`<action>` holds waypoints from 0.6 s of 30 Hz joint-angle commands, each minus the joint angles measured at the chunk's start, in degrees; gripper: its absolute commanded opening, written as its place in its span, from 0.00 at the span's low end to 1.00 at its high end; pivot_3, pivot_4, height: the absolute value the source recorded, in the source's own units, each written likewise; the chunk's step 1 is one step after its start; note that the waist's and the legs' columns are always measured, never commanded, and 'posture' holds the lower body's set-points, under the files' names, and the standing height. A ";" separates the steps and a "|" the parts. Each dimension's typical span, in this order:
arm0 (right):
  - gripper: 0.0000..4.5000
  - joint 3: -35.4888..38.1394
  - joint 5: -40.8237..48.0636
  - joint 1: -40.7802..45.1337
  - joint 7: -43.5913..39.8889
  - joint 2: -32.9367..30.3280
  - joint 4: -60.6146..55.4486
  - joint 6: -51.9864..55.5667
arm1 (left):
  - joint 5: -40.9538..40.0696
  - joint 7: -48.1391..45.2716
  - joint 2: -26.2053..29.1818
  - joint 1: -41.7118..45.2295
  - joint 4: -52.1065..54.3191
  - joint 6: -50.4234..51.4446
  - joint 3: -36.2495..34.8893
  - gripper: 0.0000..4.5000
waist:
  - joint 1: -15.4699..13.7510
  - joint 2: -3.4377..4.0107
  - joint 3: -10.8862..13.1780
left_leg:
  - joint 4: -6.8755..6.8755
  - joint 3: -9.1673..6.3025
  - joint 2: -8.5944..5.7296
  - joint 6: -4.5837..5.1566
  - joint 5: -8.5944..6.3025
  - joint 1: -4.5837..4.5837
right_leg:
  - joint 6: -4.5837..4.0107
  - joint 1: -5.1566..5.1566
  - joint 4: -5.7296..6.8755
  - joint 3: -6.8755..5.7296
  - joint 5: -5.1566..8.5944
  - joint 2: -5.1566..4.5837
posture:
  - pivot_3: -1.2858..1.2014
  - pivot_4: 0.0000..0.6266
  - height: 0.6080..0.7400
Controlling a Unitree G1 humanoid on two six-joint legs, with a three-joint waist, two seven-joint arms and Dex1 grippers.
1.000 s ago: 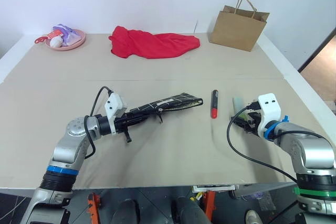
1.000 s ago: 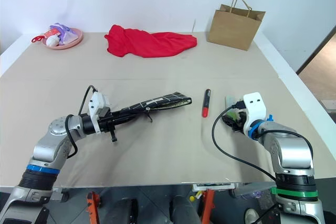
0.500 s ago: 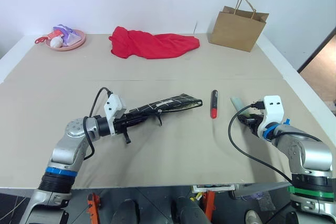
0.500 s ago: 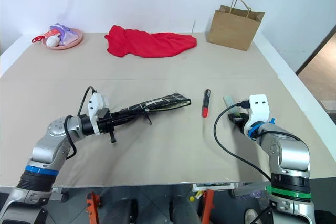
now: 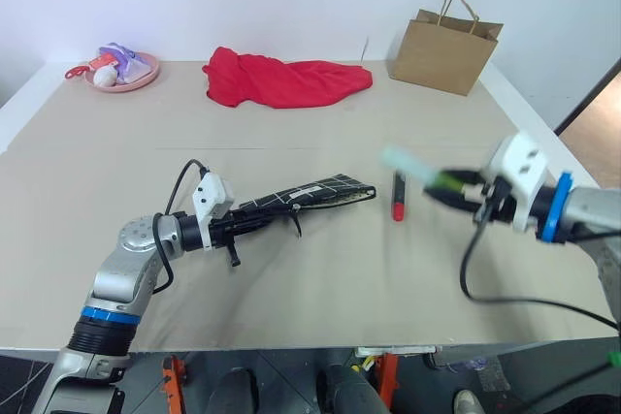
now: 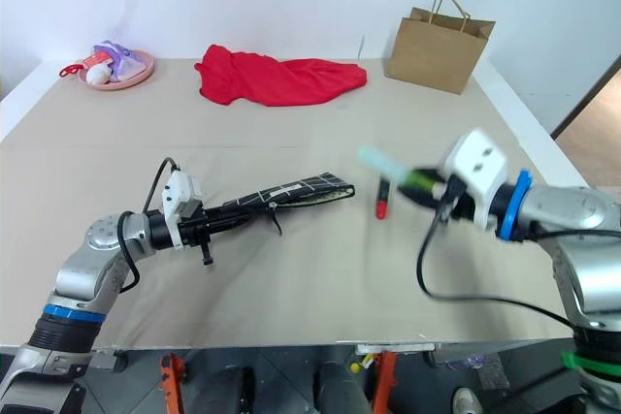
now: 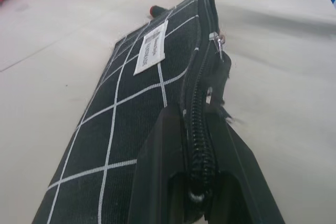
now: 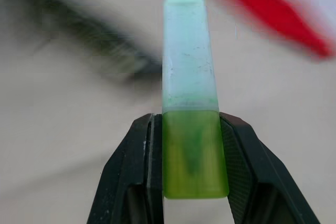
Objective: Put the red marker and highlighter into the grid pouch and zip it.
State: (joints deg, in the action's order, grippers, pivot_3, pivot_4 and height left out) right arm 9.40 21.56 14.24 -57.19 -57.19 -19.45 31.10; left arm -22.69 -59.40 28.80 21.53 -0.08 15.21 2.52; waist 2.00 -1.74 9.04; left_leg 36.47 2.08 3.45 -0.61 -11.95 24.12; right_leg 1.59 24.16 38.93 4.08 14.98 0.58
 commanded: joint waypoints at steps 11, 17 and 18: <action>0.24 -4.48 -1.38 4.19 -3.16 -0.68 0.18 -4.03 | -0.36 -1.24 -0.60 2.01 0.08 -0.85 -0.16 0.00 | 0.43 0.02 0.04 | 0.09 0.06 0.00 -0.08 0.14 -0.11 | 0.03 -0.03 0.02 0.09 -0.29 0.02 | 0.52 0.24 1.00; 0.24 -3.82 0.31 3.53 -4.59 -0.77 -0.82 -3.36 | -0.21 -1.27 -1.01 1.84 -0.07 -1.10 -0.15 0.00 | 0.40 0.02 0.04 | 0.08 0.05 0.00 -0.08 0.13 -0.06 | 0.08 -0.02 0.01 0.09 -0.24 0.01 | 0.52 0.24 1.00; 0.24 -3.90 0.23 3.79 -4.50 -0.75 -0.69 -3.37 | -0.20 -1.27 -1.05 1.79 -0.05 -1.12 -0.14 0.00 | 0.41 0.02 0.04 | 0.08 0.06 0.00 -0.08 0.13 -0.06 | 0.08 -0.01 0.02 0.09 -0.24 0.01 | 0.52 0.24 1.00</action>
State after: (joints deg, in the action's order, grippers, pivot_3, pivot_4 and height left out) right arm 3.81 21.12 16.83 -61.71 -57.65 -18.93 27.97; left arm -22.55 -60.53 27.82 22.38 -1.07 15.05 2.55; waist 2.41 -1.73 9.07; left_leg 36.55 2.13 3.45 -0.69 -11.82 24.06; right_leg 1.67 24.15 38.94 4.16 14.74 0.60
